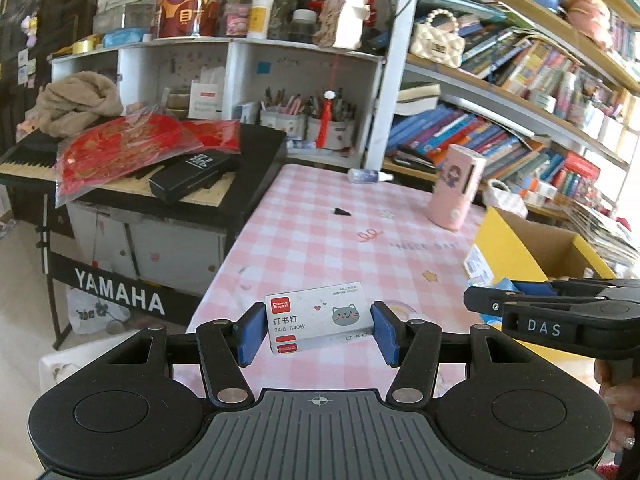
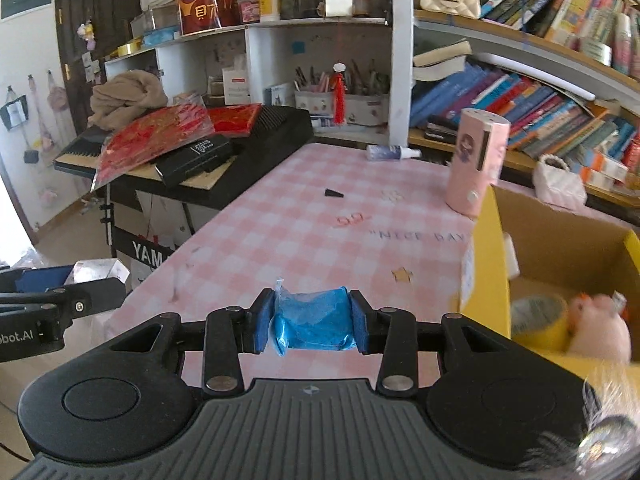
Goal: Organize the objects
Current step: 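Carry the staples box and blue object over the yellow box with both tools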
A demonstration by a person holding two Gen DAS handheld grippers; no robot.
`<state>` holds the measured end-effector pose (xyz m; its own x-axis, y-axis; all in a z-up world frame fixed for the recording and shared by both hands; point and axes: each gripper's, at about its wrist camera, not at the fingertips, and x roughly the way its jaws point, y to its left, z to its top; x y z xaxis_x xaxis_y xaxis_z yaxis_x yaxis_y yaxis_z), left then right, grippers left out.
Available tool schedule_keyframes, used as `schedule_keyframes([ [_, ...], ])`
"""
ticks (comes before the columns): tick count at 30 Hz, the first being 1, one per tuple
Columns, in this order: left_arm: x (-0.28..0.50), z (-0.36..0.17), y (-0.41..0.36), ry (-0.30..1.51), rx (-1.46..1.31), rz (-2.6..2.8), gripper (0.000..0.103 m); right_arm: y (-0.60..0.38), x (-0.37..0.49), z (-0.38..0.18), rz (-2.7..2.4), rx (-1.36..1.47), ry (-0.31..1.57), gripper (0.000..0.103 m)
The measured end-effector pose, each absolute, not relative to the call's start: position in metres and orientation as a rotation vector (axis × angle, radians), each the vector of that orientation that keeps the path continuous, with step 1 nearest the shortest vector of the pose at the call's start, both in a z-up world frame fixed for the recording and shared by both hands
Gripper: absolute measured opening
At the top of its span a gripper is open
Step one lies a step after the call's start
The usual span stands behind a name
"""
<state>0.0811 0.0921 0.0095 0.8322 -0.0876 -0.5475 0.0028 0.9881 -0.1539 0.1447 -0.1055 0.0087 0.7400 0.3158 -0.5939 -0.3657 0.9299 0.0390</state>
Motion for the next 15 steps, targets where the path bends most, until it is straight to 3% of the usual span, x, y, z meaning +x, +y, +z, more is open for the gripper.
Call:
schedule_keyframes([
  [15,0.012,0.000,0.052,0.642,-0.062,-0.232,0.055,-0.146,0.028,-0.015,0.205,-0.011,0.695,0.037],
])
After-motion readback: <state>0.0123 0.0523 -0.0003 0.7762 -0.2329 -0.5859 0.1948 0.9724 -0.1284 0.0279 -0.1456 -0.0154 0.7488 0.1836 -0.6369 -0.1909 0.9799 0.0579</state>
